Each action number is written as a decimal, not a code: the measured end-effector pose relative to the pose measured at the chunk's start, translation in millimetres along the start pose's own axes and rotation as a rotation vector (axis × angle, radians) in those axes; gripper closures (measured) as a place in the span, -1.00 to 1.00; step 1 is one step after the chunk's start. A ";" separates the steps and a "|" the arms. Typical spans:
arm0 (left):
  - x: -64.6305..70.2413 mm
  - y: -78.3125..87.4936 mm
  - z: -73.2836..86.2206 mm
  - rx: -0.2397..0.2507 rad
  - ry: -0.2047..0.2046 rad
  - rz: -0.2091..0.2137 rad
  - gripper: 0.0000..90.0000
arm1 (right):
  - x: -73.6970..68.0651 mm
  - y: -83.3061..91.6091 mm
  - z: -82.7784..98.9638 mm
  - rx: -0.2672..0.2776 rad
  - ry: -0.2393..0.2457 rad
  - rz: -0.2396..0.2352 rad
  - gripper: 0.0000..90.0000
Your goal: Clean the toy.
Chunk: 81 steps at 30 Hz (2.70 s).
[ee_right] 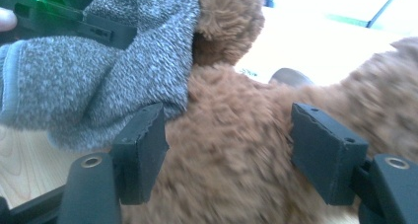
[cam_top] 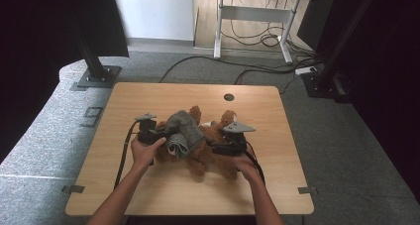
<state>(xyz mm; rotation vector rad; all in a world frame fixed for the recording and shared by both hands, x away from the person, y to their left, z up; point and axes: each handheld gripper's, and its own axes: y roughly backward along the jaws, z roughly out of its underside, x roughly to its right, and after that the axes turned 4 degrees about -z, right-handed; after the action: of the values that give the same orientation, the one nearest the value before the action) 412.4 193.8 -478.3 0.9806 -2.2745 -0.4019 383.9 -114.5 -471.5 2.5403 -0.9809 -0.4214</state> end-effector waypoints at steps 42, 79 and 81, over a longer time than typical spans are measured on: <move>89.2 -62.4 -39.8 -0.110 -0.104 0.189 0.68 | -12.2 -2.8 41.2 0.032 0.043 -0.007 0.11; -19.2 23.7 -17.5 -0.033 0.035 -0.001 0.68 | -12.0 2.4 47.9 0.049 0.021 -0.001 0.11; -22.2 27.1 -17.0 -0.027 0.042 -0.003 0.68 | -11.9 2.3 47.9 0.051 0.020 -0.001 0.11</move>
<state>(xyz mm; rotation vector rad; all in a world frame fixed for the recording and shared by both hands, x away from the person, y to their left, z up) 420.5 228.0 -461.4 0.9701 -2.2252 -0.4085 354.7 -119.5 -511.1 2.5855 -0.9958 -0.3756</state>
